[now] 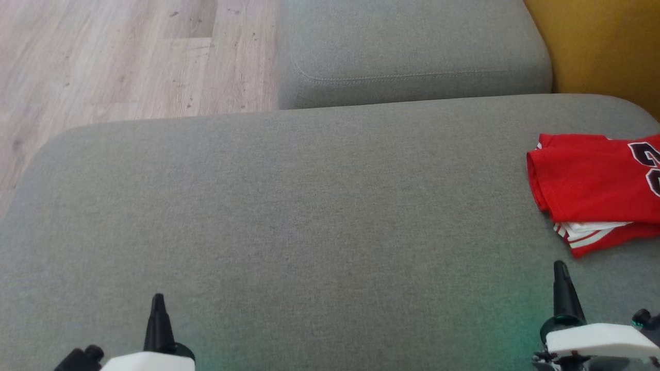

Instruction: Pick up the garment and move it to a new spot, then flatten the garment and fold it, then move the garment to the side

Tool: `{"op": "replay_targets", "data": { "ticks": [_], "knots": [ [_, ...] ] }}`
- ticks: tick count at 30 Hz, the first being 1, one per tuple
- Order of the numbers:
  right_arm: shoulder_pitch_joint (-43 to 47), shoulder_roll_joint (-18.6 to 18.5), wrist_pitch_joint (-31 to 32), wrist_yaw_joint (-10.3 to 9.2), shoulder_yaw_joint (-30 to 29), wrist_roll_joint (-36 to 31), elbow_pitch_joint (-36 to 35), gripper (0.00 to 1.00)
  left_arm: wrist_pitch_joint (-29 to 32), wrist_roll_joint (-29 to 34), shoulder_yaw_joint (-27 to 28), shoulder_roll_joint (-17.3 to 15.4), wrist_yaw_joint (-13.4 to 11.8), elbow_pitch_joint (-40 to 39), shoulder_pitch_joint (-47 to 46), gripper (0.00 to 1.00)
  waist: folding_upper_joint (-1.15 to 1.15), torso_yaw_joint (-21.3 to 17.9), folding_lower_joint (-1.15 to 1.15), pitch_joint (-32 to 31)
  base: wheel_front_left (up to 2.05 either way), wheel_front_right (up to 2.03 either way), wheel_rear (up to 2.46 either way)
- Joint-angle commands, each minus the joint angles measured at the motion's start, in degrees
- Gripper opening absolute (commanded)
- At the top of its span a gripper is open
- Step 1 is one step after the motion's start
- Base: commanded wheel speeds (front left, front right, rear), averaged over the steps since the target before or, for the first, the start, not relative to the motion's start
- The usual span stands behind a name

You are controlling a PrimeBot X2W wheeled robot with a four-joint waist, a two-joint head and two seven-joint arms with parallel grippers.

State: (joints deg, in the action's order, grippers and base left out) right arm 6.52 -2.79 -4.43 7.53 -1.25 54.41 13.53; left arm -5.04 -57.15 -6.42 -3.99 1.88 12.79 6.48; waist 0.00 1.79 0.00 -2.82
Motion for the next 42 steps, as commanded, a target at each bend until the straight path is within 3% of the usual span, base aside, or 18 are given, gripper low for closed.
{"op": "replay_targets", "data": {
  "ticks": [1,42],
  "knots": [
    [-3.12,-1.34,0.34,-0.02,0.21,2.08,-1.58,0.0,0.38,-1.83,1.92,-0.74,0.57,-1.41,-3.26,0.0,0.0,-0.06,0.0,0.09,0.0,0.0,0.0],
    [-10.18,-1.45,7.12,-0.04,-2.45,30.1,-0.11,0.0,7.31,-28.27,8.4,-0.65,4.35,0.5,-10.18,0.0,0.0,-1.36,0.0,2.28,0.0,0.0,0.0]
  ]
}}
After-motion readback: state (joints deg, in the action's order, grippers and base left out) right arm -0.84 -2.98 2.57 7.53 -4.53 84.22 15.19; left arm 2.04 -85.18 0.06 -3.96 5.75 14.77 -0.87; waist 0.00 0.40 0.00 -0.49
